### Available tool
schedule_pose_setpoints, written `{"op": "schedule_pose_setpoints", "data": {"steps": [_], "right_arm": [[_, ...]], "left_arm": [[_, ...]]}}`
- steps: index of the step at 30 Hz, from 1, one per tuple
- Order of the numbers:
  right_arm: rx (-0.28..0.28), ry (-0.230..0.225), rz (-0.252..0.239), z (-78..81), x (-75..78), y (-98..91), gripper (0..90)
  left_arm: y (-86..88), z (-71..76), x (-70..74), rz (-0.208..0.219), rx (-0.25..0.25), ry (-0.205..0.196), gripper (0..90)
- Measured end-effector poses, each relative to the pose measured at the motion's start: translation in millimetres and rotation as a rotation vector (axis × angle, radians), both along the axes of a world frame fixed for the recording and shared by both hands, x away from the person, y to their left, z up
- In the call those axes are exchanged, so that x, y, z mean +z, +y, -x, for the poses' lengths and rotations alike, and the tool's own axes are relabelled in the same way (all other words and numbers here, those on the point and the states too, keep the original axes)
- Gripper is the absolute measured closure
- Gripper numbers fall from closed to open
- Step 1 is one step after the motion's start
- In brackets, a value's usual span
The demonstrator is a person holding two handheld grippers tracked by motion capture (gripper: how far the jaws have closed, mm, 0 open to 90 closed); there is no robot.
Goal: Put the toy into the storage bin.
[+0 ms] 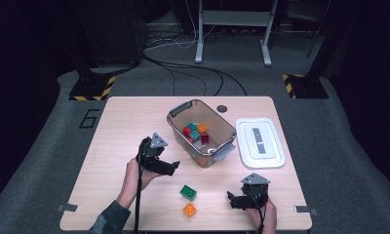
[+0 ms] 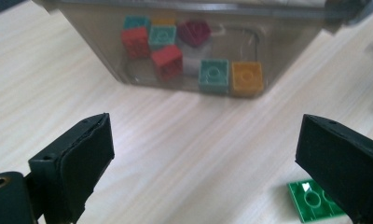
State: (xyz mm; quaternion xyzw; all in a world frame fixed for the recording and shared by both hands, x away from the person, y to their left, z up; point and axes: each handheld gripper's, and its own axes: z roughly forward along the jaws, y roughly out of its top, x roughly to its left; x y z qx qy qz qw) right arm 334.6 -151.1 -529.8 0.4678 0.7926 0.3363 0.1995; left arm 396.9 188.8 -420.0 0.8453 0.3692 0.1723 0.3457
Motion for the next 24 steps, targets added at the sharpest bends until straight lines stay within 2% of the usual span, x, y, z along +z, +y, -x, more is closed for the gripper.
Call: {"op": "schedule_pose_setpoints", "data": {"steps": [3, 7, 11, 14, 22, 24], "right_arm": [[0.0, 0.0, 0.0, 0.0, 0.0, 0.0, 1.4], [0.0, -0.001, 0.0, 0.0, 0.0, 0.0, 1.4], [0.0, -0.001, 0.0, 0.0, 0.0, 0.0, 1.4], [0.0, -0.001, 0.0, 0.0, 0.0, 0.0, 1.4], [0.0, 0.0, 0.0, 0.0, 0.0, 0.0, 1.4], [0.0, 0.0, 0.0, 0.0, 0.0, 0.0, 1.4]], "left_arm": [[-2.9, 4.7, -9.0, -0.016, -0.012, 0.014, 3.4], [-8.7, 12.6, -22.4, -0.007, -0.026, 0.032, 2.5], [-13.2, 17.8, -31.3, 0.009, -0.033, 0.049, 2.0], [-17.1, 21.5, -37.3, 0.002, -0.053, 0.066, 1.4], [-28.8, 29.2, -51.3, 0.021, -0.081, 0.09, 0.3], [-33.8, 32.7, -57.2, 0.02, -0.102, 0.103, 0.0]]}}
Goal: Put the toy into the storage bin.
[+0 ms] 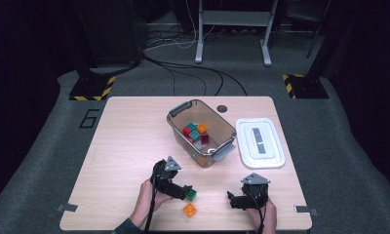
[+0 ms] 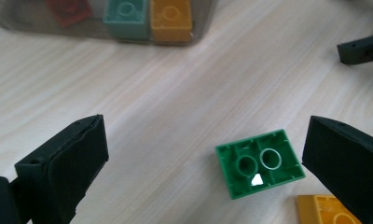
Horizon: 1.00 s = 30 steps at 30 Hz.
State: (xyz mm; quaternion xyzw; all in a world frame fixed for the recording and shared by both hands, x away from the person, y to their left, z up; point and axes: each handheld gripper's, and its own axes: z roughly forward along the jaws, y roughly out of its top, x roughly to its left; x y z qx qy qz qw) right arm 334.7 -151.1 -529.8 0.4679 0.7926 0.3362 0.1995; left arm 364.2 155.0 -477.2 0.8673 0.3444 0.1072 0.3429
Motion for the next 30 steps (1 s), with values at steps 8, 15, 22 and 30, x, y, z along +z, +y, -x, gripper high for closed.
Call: {"op": "schedule_pose_setpoints", "data": {"steps": [8, 15, 22, 30], "right_arm": [[0.0, 0.0, 0.0, 0.0, 0.0, 0.0, 1.4], [0.0, 0.0, 0.0, 0.0, 0.0, 0.0, 1.5], [0.0, 0.0, 0.0, 0.0, 0.0, 0.0, 1.4], [0.0, -0.001, 0.0, 0.0, 0.0, 0.0, 1.5]], "left_arm": [[-17.7, 6.3, -15.7, -0.017, -0.035, 0.027, 0.0], [-19.1, 8.8, -23.0, -0.032, -0.041, 0.032, 9.0], [-11.2, 11.2, -24.7, -0.023, -0.055, 0.032, 25.9], [-3.9, 10.5, -29.9, -0.02, -0.054, 0.035, 38.4]]}}
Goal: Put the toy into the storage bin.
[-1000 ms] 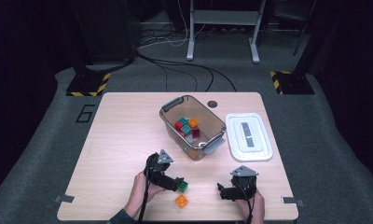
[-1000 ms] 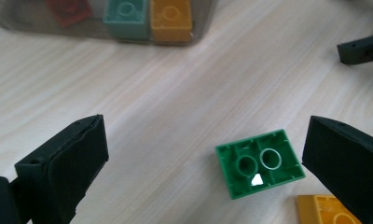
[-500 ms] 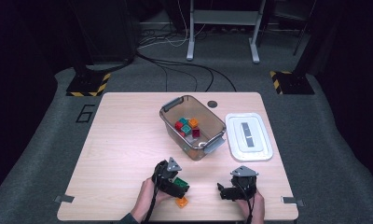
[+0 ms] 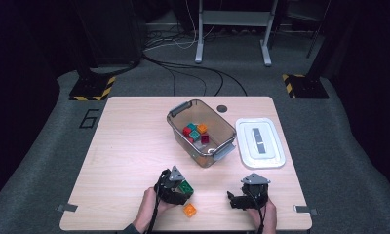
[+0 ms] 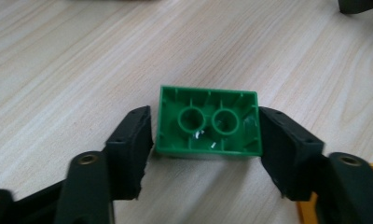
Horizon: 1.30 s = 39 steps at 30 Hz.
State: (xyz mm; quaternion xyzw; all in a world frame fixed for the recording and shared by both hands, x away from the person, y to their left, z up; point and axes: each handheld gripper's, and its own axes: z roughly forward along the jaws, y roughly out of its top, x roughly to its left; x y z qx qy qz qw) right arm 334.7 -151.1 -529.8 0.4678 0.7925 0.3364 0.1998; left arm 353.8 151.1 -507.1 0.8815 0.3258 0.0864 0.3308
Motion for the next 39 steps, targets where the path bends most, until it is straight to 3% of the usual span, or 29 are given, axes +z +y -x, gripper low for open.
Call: {"op": "schedule_pose_setpoints", "data": {"steps": [2, 11, 23, 39], "right_arm": [[0.0, 0.0, 0.0, 0.0, 0.0, 0.0, 1.4], [0.0, 0.0, 0.0, 0.0, 0.0, 0.0, 1.4], [0.001, 0.0, 0.0, 0.0, 0.0, 0.0, 1.4], [0.0, 0.0, 0.0, 0.0, 0.0, 0.0, 1.4]], "left_arm": [[1.0, 0.2, -0.8, 0.0, 0.0, 0.002, 41.9], [5.9, -2.0, -0.7, 0.007, 0.009, -0.005, 42.8], [25.2, -13.7, 7.2, 0.03, 0.073, -0.026, 42.9], [56.3, -31.5, 35.6, 0.043, 0.16, -0.071, 43.0]]}}
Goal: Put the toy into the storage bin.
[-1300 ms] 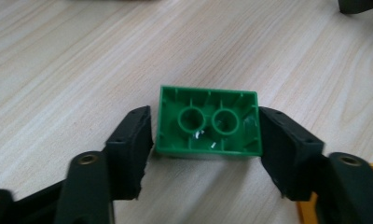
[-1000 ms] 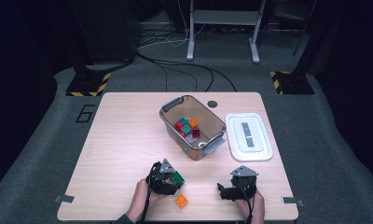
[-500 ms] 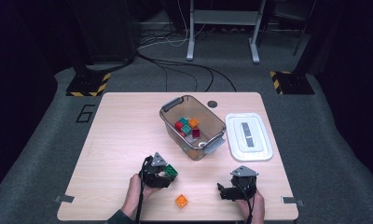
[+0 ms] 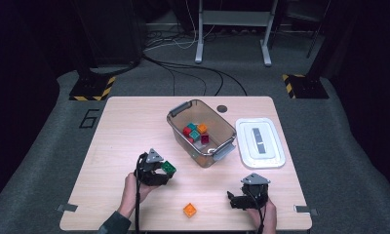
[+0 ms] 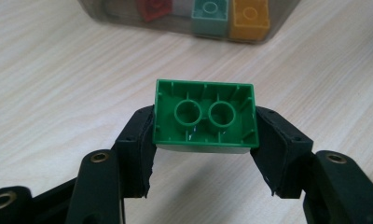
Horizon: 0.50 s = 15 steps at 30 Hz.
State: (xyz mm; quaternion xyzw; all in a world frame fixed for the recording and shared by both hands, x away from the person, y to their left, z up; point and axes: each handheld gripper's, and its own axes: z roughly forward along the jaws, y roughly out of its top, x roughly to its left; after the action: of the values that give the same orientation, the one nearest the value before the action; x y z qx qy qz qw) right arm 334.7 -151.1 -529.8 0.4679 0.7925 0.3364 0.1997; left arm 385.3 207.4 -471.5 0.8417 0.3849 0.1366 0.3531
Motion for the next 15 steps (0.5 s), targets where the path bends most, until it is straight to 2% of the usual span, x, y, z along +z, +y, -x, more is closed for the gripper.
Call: {"op": "schedule_pose_setpoints", "data": {"steps": [8, 14, 15], "right_arm": [[0.0, 0.0, 0.0, 0.0, 0.0, 0.0, 1.4], [-0.001, 0.0, 0.0, 0.0, 0.0, 0.1, 1.4], [0.0, 0.0, 0.0, 0.0, 0.0, 0.0, 1.4]], "left_arm": [[10.8, -8.6, 15.4, -0.005, 0.015, -0.013, 43.0], [14.9, -15.0, 32.6, 0.001, 0.028, -0.044, 43.0], [15.9, -16.1, 35.9, -0.01, 0.024, -0.044, 43.0]]}}
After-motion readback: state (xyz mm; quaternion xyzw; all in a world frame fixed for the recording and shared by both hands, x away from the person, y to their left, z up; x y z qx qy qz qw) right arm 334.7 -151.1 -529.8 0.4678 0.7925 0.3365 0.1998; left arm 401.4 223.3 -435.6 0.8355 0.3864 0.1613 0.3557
